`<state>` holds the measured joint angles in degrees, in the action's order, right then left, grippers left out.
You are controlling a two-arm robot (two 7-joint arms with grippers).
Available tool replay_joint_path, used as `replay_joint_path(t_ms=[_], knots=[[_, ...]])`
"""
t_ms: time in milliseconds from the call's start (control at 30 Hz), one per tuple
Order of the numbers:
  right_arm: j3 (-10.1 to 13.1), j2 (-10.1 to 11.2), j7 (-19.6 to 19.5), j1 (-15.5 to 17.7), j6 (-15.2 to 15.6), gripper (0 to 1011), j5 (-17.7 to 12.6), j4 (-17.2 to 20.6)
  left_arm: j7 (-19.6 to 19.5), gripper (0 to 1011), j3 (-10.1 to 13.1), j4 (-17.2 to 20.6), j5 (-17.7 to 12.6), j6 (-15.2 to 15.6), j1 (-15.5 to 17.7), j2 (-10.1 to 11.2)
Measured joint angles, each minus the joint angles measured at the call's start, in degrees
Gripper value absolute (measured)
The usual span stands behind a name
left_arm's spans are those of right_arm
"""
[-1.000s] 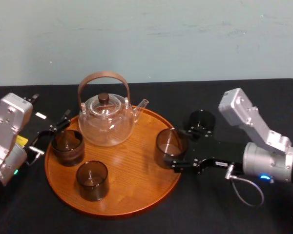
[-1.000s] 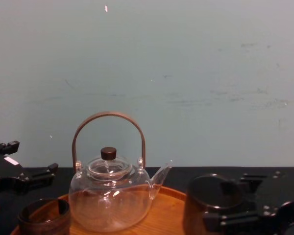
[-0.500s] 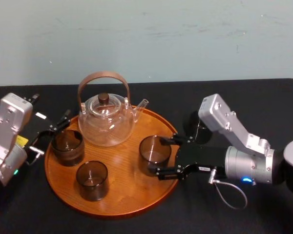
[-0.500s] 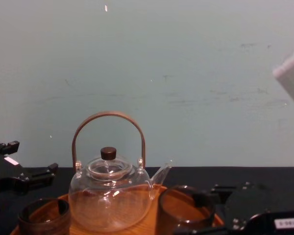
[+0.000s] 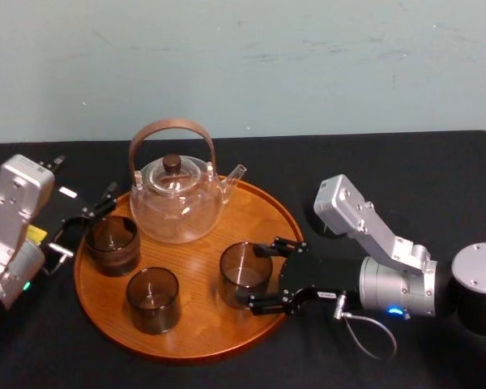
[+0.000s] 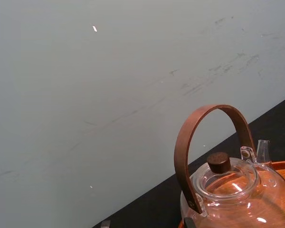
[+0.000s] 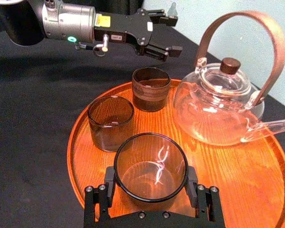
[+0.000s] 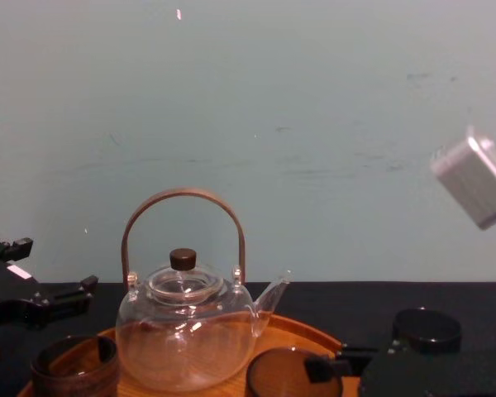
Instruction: Pick up the glass from the table and place it on the tray.
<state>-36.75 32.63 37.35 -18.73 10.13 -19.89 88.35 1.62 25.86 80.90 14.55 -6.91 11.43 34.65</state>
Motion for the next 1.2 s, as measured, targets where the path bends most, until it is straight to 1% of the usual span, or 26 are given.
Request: replay_joint_path(t_ms=[567,1033,1200], knots=[[-1.55,-1.94,0.40,-1.10,-0.77,883,1.20,-4.30,0.00,1001,0.00,0.00,0.00,0.00,0.00,0.00],[-1.77,-2.65,0.43,-1.40,-0.52,883,1.68,-5.53,0.00,1001,0.00,0.00,0.00,0.00,0.00,0.00],[-1.85,-2.76,-0.15,-1.35,-0.29,883,2.38,-5.60,0.00,1001,0.00,0.00,0.00,0.00,0.00,0.00]])
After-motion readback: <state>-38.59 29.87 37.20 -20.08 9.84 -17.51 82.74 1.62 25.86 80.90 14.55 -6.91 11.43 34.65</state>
